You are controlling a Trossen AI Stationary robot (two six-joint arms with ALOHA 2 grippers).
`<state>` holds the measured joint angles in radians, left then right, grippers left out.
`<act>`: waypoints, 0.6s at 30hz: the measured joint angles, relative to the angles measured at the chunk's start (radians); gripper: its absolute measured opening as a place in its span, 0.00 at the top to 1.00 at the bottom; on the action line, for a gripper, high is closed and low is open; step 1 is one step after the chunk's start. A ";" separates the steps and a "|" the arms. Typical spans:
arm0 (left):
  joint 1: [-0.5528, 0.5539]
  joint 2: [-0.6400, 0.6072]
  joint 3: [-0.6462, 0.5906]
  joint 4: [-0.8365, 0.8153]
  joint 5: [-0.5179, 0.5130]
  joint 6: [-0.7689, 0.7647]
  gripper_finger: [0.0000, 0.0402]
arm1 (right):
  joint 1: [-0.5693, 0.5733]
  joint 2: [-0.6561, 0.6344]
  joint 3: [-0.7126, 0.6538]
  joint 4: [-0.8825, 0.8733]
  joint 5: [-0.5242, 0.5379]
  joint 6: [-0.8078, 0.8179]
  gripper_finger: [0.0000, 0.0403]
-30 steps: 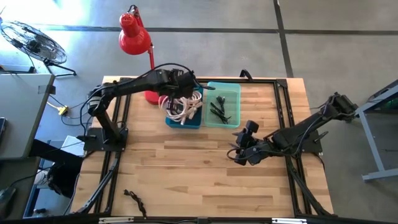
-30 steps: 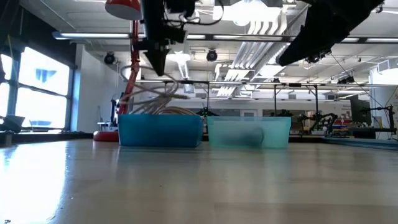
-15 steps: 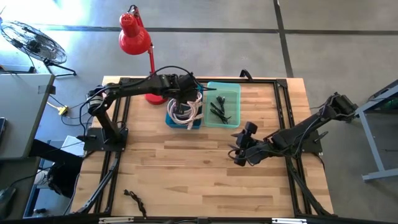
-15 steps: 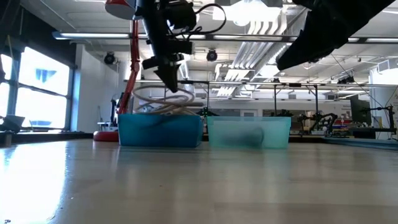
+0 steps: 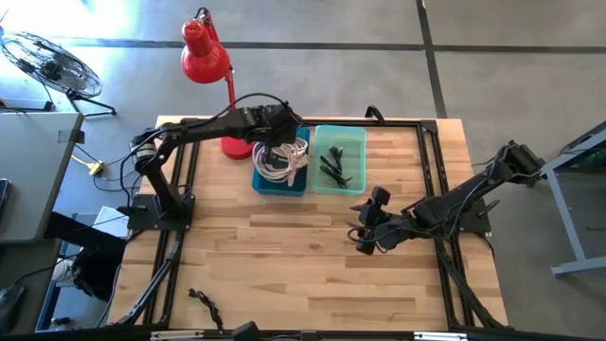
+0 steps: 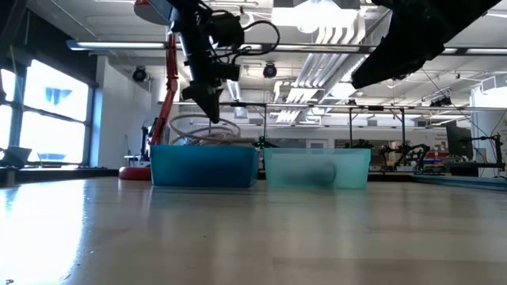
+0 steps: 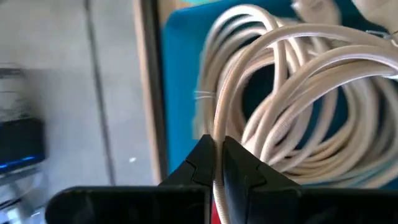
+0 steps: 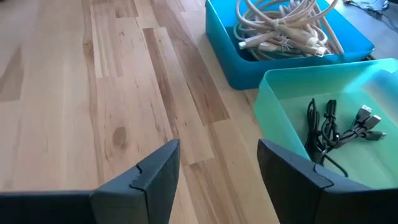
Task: Pick & Place USB Port
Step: Put the white HDMI cable into the blue bin
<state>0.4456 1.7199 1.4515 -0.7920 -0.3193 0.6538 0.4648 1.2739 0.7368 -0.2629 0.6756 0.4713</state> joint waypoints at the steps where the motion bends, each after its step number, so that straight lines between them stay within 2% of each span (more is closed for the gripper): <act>1: 0.005 0.000 -0.013 0.005 0.027 -0.003 0.98 | 0.000 0.000 0.000 0.002 -0.004 0.001 0.48; 4: 0.018 0.000 -0.048 0.027 0.149 -0.004 0.98 | 0.000 0.000 0.000 0.007 -0.011 0.001 0.48; 6: 0.020 0.000 -0.080 0.049 0.190 -0.004 0.98 | 0.000 0.000 0.000 0.007 -0.011 0.001 0.48; 13: 0.020 -0.001 -0.130 0.070 0.237 -0.008 0.97 | 0.000 0.000 0.001 0.030 -0.013 -0.002 0.48; 18: 0.011 0.000 -0.105 0.057 0.226 -0.020 0.86 | 0.000 0.000 0.001 0.038 -0.025 -0.001 0.48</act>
<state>0.4562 1.7194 1.3462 -0.7350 -0.0937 0.6335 0.4648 1.2739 0.7376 -0.2252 0.6507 0.4702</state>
